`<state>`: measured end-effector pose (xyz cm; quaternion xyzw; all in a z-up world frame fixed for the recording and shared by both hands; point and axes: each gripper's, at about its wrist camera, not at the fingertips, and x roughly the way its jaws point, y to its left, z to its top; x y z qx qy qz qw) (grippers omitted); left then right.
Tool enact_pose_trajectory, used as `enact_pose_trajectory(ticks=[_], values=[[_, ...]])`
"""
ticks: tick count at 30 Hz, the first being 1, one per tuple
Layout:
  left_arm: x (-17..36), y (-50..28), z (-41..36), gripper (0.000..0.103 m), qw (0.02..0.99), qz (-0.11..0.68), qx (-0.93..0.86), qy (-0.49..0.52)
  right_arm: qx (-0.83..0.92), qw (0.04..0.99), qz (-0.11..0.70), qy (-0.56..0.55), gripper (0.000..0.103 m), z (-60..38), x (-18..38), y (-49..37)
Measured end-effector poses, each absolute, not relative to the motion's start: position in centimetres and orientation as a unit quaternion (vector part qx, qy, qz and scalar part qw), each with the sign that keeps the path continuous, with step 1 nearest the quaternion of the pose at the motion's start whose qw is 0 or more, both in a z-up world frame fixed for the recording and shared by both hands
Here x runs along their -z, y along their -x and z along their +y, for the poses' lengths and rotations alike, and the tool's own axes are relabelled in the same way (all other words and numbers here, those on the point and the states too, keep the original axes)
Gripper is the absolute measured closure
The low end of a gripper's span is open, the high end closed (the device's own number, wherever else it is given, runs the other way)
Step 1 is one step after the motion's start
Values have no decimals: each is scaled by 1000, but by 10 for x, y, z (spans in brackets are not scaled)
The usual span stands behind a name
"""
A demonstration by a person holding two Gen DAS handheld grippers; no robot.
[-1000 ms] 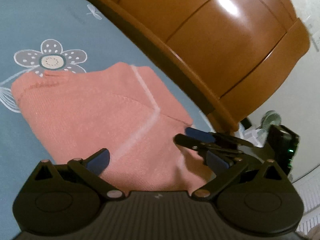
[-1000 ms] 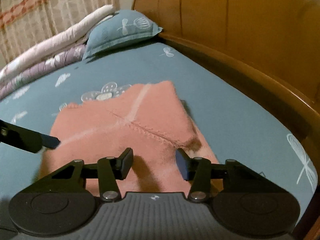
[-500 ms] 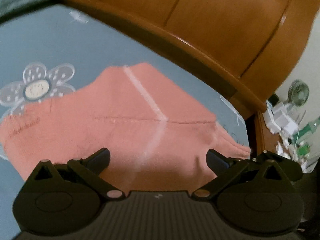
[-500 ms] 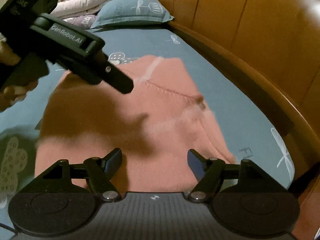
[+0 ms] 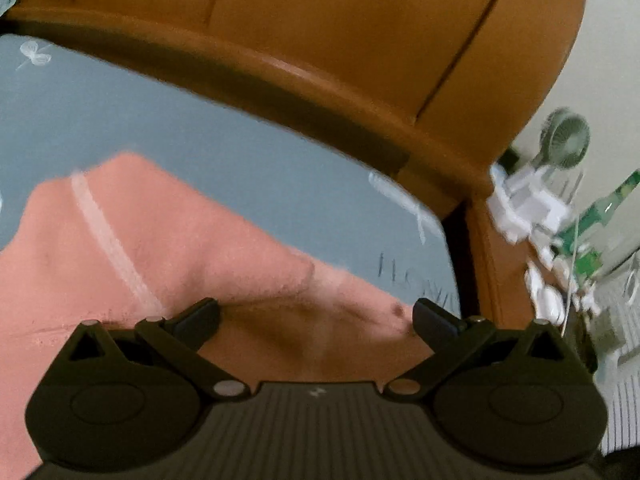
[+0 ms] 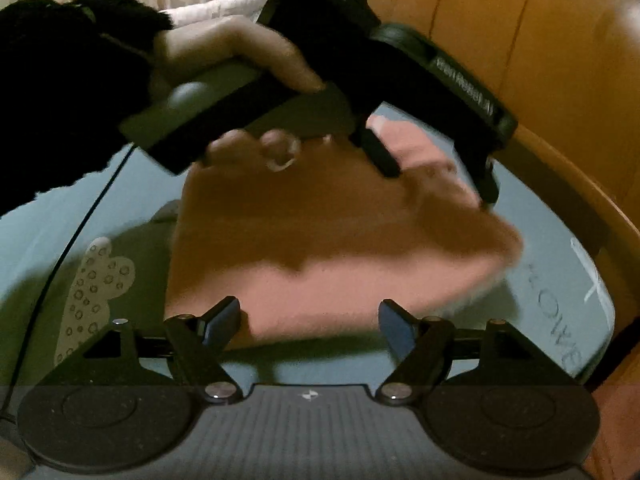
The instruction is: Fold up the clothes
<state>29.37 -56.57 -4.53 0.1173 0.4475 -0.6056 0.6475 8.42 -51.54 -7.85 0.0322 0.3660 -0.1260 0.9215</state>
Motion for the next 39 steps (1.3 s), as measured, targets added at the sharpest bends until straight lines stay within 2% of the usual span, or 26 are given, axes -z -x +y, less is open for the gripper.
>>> enact_pose_trajectory(ticks=[8,14,20,23,24,25,29,31,35,39], values=[[19,-298,-542,1,670,421,593,-150,127,929,348,-20,22,-486,74,-81],[36,-315,-543,1,686,412,577,-166,132,930,342,-22,22,-485,74,-84],[37,-321,-547,1,716,398,532,-211,232,922,304,-61,24,-518,67,-72],[44,-332,-543,1,722,406,524,-197,296,904,293,-96,39,-547,68,-66],[43,-334,-542,1,722,408,525,-192,305,900,290,-111,51,-555,69,-65],[43,-333,-543,1,722,408,525,-190,306,899,287,-126,57,-563,70,-64],[38,-330,-540,1,724,402,527,-192,308,892,273,-188,59,-593,76,-61],[29,-327,-531,1,724,399,531,-183,290,893,264,-219,76,-604,79,-63],[16,-316,-511,1,704,390,571,-166,273,897,247,-245,76,-617,77,-61],[30,-314,-510,1,680,402,590,-169,258,901,244,-249,74,-621,76,-55]])
